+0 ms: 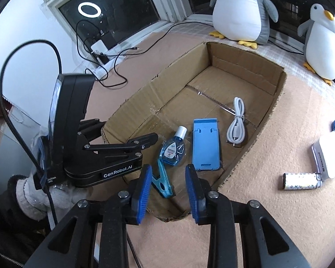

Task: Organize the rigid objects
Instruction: 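Carry the blue clothespin with the right tool into the box and release, then move the right tool to the patterned lighter and grasp it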

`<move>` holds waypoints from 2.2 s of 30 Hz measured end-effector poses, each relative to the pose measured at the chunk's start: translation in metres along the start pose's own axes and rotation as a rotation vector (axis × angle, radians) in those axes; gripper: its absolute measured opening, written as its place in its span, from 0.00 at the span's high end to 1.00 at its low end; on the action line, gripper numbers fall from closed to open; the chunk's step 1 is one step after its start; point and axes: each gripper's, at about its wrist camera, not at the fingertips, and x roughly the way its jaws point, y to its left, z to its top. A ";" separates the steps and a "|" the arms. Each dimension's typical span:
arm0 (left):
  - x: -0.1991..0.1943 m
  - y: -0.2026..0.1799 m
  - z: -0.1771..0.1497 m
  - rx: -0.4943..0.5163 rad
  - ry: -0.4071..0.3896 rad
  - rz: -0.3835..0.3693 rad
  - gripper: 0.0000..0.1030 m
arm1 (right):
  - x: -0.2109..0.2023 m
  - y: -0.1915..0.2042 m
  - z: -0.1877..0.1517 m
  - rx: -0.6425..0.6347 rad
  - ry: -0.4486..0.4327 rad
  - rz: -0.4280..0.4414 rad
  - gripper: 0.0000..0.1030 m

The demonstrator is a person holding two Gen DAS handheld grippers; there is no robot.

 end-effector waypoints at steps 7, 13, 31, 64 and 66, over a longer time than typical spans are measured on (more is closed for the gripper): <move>0.000 0.000 0.000 -0.001 0.000 0.000 0.47 | -0.044 -0.040 -0.004 0.147 -0.130 -0.029 0.73; 0.000 0.000 0.000 0.001 -0.001 0.000 0.47 | -0.056 -0.100 -0.007 0.308 -0.146 -0.133 0.73; -0.001 0.000 0.000 -0.001 -0.001 -0.002 0.47 | 0.016 -0.143 0.013 0.346 0.038 -0.155 0.74; 0.000 0.000 0.001 0.001 -0.003 -0.003 0.47 | -0.032 -0.171 -0.044 0.389 0.053 -0.325 0.58; 0.000 -0.001 0.001 0.000 -0.003 -0.004 0.47 | -0.026 -0.171 -0.042 0.381 0.070 -0.332 0.58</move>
